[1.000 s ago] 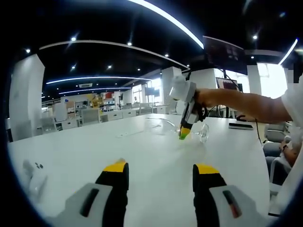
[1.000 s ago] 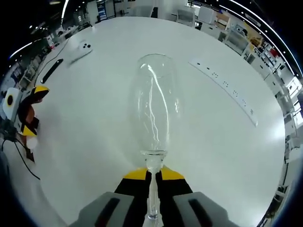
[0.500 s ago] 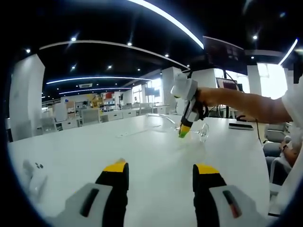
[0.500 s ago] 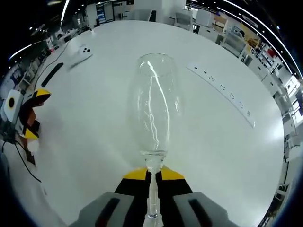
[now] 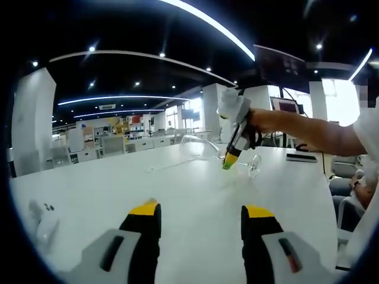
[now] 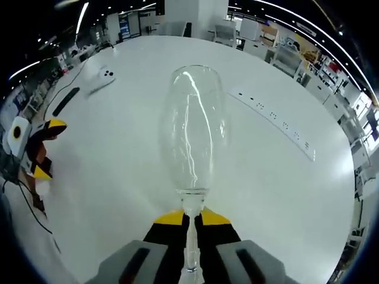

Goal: Stand the stemmed glass upright on the table place it in front of you

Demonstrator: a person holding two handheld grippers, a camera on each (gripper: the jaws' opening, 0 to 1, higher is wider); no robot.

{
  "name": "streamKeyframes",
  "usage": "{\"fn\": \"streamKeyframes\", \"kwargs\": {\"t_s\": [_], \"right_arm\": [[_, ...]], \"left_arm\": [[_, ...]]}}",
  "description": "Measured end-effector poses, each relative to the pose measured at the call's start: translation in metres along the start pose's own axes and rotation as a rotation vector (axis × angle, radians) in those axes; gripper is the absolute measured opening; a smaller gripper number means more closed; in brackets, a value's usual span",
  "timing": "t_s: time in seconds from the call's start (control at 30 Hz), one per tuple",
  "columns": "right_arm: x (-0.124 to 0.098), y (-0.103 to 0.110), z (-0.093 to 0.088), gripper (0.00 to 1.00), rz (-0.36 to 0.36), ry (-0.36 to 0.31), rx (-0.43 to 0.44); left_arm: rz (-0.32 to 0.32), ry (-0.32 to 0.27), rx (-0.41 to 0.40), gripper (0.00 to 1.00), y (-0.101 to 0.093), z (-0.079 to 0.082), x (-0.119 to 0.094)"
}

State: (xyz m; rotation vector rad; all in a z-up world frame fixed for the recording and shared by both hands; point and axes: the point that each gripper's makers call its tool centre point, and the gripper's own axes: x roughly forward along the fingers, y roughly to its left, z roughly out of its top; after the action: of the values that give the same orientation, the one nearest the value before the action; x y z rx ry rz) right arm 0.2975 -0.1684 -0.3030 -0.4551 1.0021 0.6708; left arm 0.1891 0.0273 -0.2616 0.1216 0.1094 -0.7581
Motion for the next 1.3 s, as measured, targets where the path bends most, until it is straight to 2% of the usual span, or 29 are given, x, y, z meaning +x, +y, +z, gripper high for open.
{"fn": "streamKeyframes", "kwargs": {"t_s": [0.73,1.3], "right_arm": [[-0.015,0.005,0.017,0.10,-0.036,-0.182,0.025],[-0.024,0.005,0.022,0.10,-0.061,-0.265,0.050]], "left_arm": [[0.002,0.004,0.001,0.54,0.000,-0.002,0.000],[-0.003,0.003,0.000,0.54,0.000,-0.001,0.002]]}}
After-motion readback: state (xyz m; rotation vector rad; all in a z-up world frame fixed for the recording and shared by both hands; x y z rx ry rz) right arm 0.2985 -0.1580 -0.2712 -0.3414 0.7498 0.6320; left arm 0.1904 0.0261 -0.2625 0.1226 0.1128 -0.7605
